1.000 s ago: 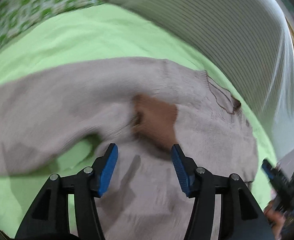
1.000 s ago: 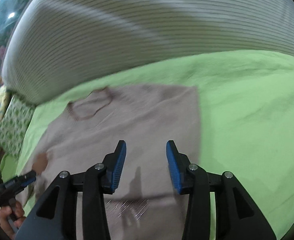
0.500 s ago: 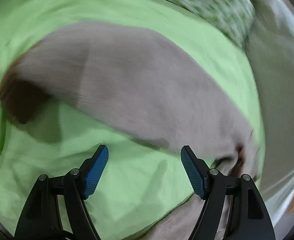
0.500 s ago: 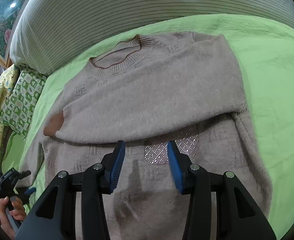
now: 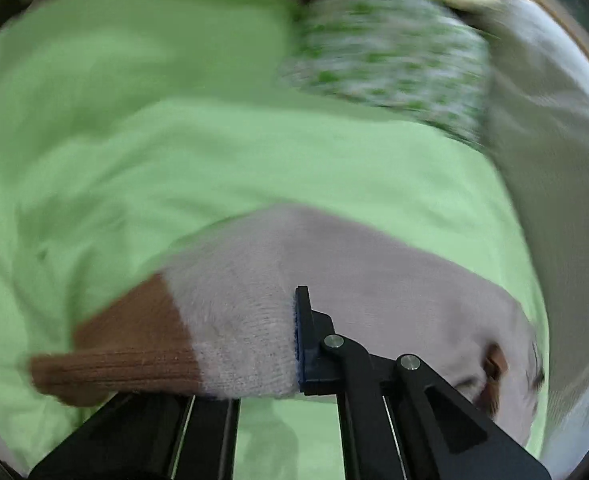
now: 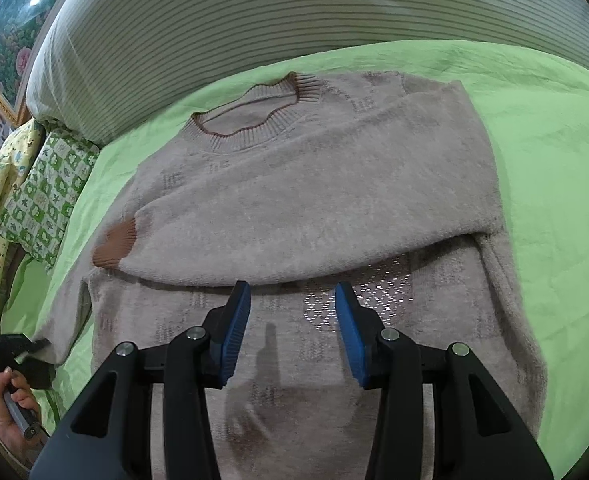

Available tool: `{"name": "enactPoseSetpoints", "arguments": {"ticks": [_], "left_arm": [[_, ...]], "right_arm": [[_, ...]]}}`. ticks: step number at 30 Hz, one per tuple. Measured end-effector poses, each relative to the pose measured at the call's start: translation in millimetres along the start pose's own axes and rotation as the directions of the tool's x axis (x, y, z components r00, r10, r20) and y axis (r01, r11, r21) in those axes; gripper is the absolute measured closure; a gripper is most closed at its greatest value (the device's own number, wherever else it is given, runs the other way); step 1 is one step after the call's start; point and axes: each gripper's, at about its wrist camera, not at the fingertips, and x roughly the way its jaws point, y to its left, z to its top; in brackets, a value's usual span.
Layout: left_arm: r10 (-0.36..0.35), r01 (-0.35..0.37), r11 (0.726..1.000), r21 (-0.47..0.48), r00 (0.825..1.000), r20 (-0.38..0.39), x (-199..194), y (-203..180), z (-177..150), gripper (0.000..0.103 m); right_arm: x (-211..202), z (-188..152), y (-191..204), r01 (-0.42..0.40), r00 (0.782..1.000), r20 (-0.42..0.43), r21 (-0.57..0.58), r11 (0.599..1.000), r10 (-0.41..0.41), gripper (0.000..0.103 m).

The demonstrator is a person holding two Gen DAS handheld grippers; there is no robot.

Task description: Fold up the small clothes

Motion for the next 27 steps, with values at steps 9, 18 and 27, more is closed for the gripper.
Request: {"name": "enactPoseSetpoints", "arguments": {"ticks": [9,18,27], "left_arm": [[-0.435,0.412,0.762,0.500,0.897,-0.077,-63.5,-242.5,-68.9,0.099],[-0.302,0.428,0.416,0.802,0.897,-0.322,-12.4,-365.6,-214.1,0.063],[-0.134,0.261,0.572,0.778,0.965,-0.225,-1.6,-225.5,-171.1,0.040]], "right_arm": [[-25.2,8.6,-46.9,0.025,0.998,0.060,0.101,0.995,-0.032,0.058],[-43.8,17.7,-95.4,0.086,0.992,0.078,0.201,0.976,-0.104,0.058],[-25.0,33.2,-81.9,0.033,0.997,0.070,0.165,0.986,-0.045,0.058]]}}
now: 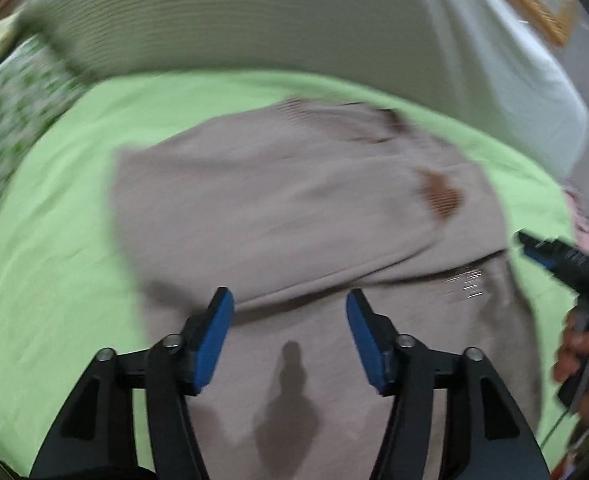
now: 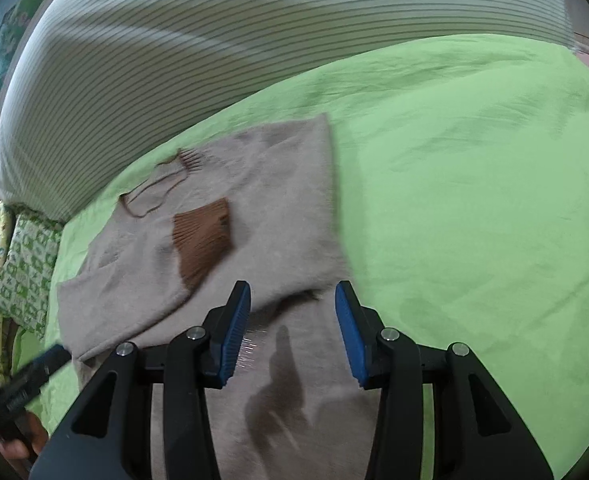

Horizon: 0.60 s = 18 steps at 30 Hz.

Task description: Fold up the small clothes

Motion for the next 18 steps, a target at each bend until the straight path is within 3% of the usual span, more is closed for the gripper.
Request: {"name": "enactPoseSetpoints", "arguments": {"ticks": [6,8,9,11,15,16,17,18], "left_arm": [[0.156,-0.160,0.986,-0.038,0.983,-0.097,33.7,52.0,-10.8,0.040],[0.199,-0.205,0.978,-0.035,0.973,-0.119,46.6,54.1,-7.2,0.040],[0.220,-0.227,0.973,-0.040,0.967,-0.124,53.1,53.5,-4.2,0.040],[0.217,-0.224,0.973,-0.061,0.971,-0.104,55.4,50.9,3.3,0.040],[0.263,-0.269,0.958,-0.102,0.963,-0.064,63.2,43.3,17.8,0.040],[0.283,-0.289,0.949,-0.125,0.957,-0.066,65.3,44.6,19.7,0.039],[0.294,-0.302,0.941,-0.154,0.953,-0.070,66.1,46.8,22.2,0.039],[0.302,-0.310,0.931,-0.193,0.951,-0.070,65.2,50.5,24.4,0.039]], "right_arm": [[32.3,9.5,43.7,-0.065,0.997,-0.033,-0.066,0.996,0.063,0.057],[51.4,14.0,51.8,-0.062,0.995,-0.084,-0.065,0.996,0.056,0.038],[62.7,14.8,52.2,-0.032,0.993,-0.112,-0.052,0.998,0.026,0.038],[76.9,15.7,49.8,-0.015,0.991,-0.130,-0.015,1.000,0.013,0.038],[95.0,20.8,49.1,-0.073,0.990,-0.113,0.072,0.995,0.081,0.038],[98.4,22.3,50.8,-0.090,0.989,-0.109,0.080,0.993,0.099,0.041],[101.3,24.7,54.7,-0.106,0.988,-0.107,0.083,0.991,0.115,0.070],[102.9,28.4,59.7,-0.112,0.986,-0.116,0.082,0.990,0.122,0.090]]}}
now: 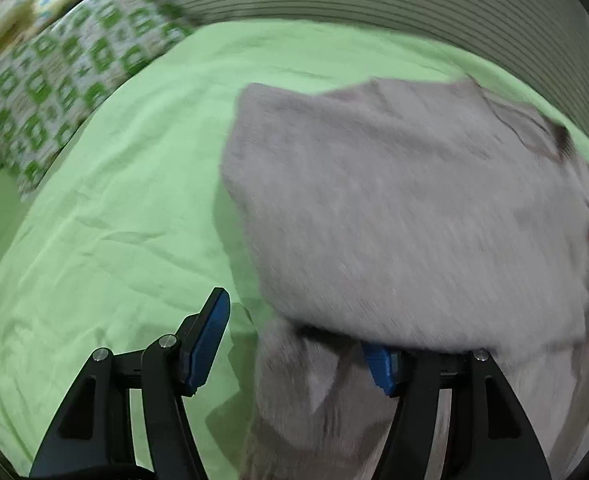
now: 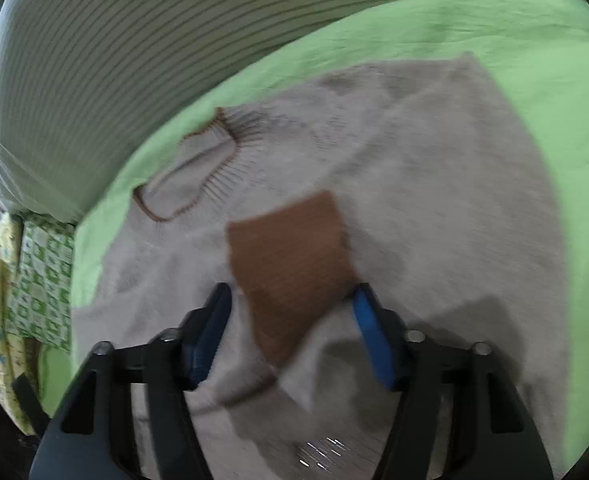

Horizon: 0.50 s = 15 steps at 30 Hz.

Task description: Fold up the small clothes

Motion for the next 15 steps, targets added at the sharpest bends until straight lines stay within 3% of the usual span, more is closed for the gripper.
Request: {"name": "enactPoseSetpoints", "arguments": {"ticks": [3,6,7,9,12,15], "left_arm": [[0.031,-0.030,0.998,-0.054,0.999,0.018,-3.5,8.4,3.1,0.039],[0.026,-0.025,0.998,-0.064,1.000,0.005,-2.8,18.0,5.8,0.039],[0.009,-0.009,0.997,-0.073,1.000,-0.002,-2.1,20.9,6.1,0.038],[-0.019,0.019,0.997,-0.075,1.000,0.003,-2.3,24.0,6.9,0.037],[-0.016,0.017,0.997,-0.071,1.000,0.016,0.1,23.4,12.0,0.035],[-0.013,0.013,0.997,-0.081,1.000,0.011,-0.1,20.8,10.1,0.035]], "right_arm": [[-28.4,18.5,21.9,-0.053,0.996,0.075,-0.015,0.998,0.054,0.090],[-93.2,41.6,46.8,-0.160,0.962,0.214,-0.055,0.986,0.168,0.090],[-121.3,48.9,52.5,-0.188,0.941,0.270,-0.078,0.979,0.202,0.090],[-149.8,53.0,51.1,-0.189,0.921,0.326,-0.101,0.977,0.212,0.090],[-148.8,47.2,27.5,-0.089,0.944,0.309,-0.095,0.991,0.115,0.090],[-108.0,31.3,-16.9,0.009,0.976,0.218,-0.010,1.000,-0.006,0.090]]}}
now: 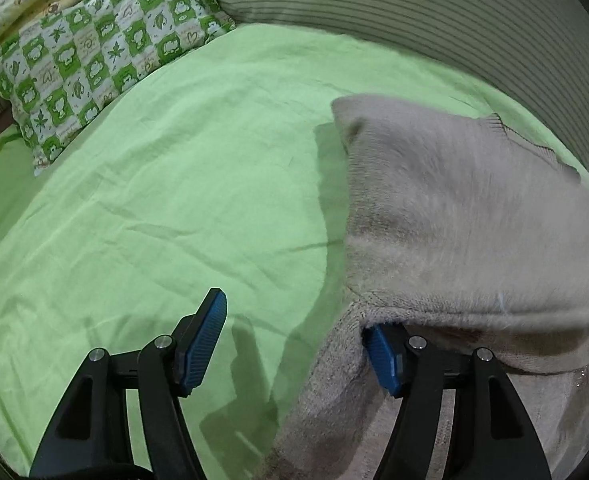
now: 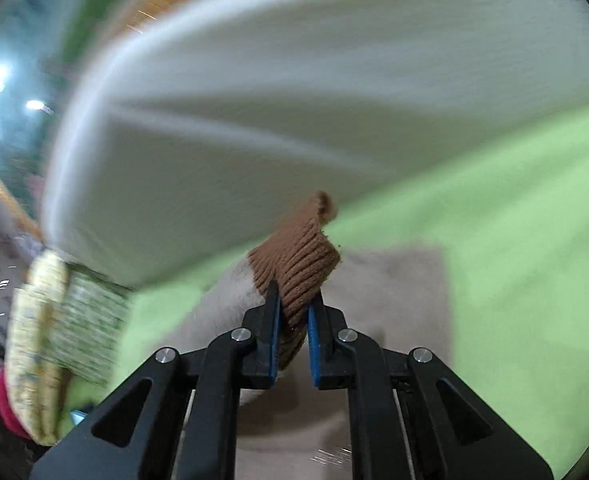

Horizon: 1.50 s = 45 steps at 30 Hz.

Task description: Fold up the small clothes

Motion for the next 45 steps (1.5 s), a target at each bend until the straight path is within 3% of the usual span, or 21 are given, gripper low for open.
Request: {"name": "enactPoseSetpoints", "arguments": {"ticks": [5,15,19,24,26,31,34,36,37,41,45], "left_arm": [[-0.004,0.004,1.000,0.003,1.000,0.008,-4.2,2.3,-5.5,0.035],[-0.015,0.013,0.999,-0.041,0.999,-0.035,18.0,17.2,-3.0,0.035],[-0.026,0.024,0.999,-0.047,0.999,-0.043,19.7,21.5,-5.3,0.035],[-0.034,0.031,0.998,-0.061,0.999,-0.043,19.5,27.5,-4.2,0.033],[-0.044,0.040,0.996,-0.082,0.998,-0.052,22.0,31.2,-3.1,0.032],[-0.069,0.059,0.989,-0.138,0.995,-0.072,26.6,40.5,-2.3,0.030],[-0.057,0.048,0.991,-0.124,0.995,-0.076,27.2,39.5,-2.2,0.030],[-0.052,0.042,0.992,-0.119,0.996,-0.078,28.3,38.9,-0.6,0.029],[-0.052,0.042,0.992,-0.120,0.996,-0.079,28.1,38.1,-0.5,0.028],[-0.047,0.038,0.992,-0.119,0.996,-0.078,28.7,37.4,-2.0,0.025],[-0.028,0.020,0.995,-0.096,0.996,-0.082,32.8,39.3,-1.8,0.022]], "right_arm": [[38.5,-41.9,-49.4,0.092,0.992,-0.097,0.089,0.992,-0.083,0.090],[37.9,-43.9,-38.4,0.166,0.983,-0.071,-0.043,0.985,-0.168,0.089],[37.7,-44.3,-43.3,0.140,0.984,-0.108,-0.004,0.990,-0.139,0.080],[1.5,-39.5,-55.3,0.183,0.983,-0.023,0.075,0.980,-0.182,0.073],[-2.7,-40.4,-55.7,0.160,0.987,-0.021,0.084,0.984,-0.159,0.073],[-1.1,-40.8,-46.5,0.115,0.993,-0.014,0.023,0.993,-0.115,0.073],[13.9,-38.2,-44.9,0.124,0.991,-0.055,-0.028,0.992,-0.125,0.065],[27.4,-37.7,-38.5,0.110,0.988,-0.100,-0.091,0.990,-0.119,0.068],[26.4,-36.2,-34.1,0.114,0.987,-0.095,-0.122,0.986,-0.126,0.093],[11.5,-30.7,-33.2,0.135,0.990,-0.031,-0.080,0.988,-0.138,0.094],[41.9,-38.8,-35.0,0.215,0.963,-0.141,-0.117,0.970,-0.230,0.091]]}}
